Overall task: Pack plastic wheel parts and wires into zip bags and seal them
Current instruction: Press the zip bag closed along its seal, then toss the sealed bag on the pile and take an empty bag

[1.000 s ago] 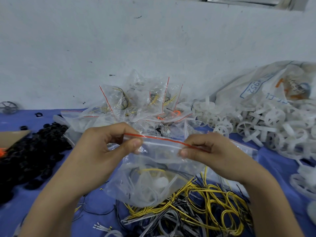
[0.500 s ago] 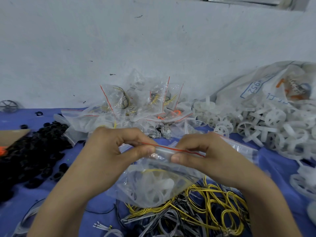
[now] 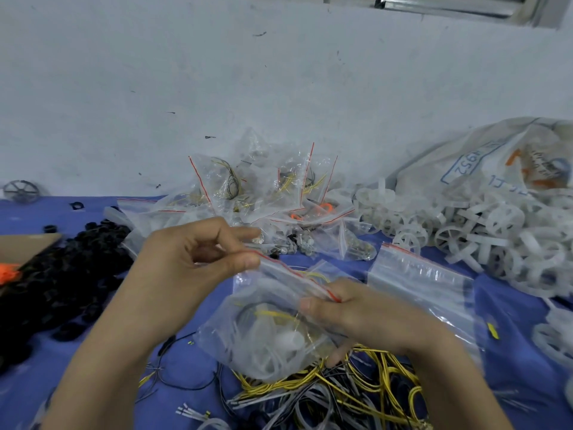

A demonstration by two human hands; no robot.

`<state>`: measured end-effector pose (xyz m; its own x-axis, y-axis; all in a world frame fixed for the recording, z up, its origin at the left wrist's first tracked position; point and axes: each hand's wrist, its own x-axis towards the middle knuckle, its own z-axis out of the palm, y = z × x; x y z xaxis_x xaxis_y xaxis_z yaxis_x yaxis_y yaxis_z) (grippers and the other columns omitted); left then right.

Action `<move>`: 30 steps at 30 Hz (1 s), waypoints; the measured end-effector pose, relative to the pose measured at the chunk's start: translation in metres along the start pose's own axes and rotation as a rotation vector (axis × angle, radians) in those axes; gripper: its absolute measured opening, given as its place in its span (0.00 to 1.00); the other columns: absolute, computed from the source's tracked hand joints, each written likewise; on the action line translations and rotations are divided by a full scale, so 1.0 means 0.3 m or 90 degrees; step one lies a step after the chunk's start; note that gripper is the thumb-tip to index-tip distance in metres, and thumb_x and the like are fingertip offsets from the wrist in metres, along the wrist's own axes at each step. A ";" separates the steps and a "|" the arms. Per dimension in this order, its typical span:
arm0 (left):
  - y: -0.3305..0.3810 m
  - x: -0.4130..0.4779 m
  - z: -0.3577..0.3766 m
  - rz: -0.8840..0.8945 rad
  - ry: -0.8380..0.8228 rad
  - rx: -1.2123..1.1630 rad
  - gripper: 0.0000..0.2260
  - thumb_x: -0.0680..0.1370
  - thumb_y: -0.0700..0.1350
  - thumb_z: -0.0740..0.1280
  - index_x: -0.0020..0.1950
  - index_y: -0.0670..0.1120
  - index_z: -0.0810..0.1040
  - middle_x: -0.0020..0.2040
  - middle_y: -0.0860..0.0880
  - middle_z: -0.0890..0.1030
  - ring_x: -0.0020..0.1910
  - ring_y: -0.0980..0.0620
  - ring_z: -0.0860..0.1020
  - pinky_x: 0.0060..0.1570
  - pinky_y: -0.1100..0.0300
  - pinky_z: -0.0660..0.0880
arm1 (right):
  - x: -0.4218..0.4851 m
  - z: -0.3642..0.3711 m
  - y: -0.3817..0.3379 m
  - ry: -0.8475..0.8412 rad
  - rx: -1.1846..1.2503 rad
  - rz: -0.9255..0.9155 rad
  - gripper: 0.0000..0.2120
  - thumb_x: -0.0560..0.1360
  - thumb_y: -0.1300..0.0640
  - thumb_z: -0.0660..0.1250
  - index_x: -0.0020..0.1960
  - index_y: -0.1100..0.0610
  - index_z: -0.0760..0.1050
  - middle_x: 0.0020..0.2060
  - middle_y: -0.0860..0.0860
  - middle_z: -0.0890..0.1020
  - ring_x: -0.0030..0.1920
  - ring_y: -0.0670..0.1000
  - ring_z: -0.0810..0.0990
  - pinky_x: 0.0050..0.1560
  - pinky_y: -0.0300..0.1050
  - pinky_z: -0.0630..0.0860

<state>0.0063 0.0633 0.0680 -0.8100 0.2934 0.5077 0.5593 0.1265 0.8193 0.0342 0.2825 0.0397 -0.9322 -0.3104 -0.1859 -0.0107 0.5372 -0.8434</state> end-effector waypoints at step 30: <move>-0.142 -0.022 -0.069 -0.198 -0.036 0.296 0.06 0.78 0.48 0.66 0.51 0.59 0.78 0.48 0.60 0.80 0.45 0.60 0.79 0.42 0.77 0.70 | 0.104 0.032 -0.075 0.234 0.600 -0.083 0.12 0.74 0.53 0.64 0.57 0.52 0.79 0.59 0.50 0.79 0.59 0.51 0.77 0.59 0.54 0.74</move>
<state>-0.0161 0.0364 0.0352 -0.9457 0.2246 0.2351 0.3247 0.6154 0.7182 0.0087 0.2533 0.0480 -0.9993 0.0227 -0.0312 0.0207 -0.3692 -0.9291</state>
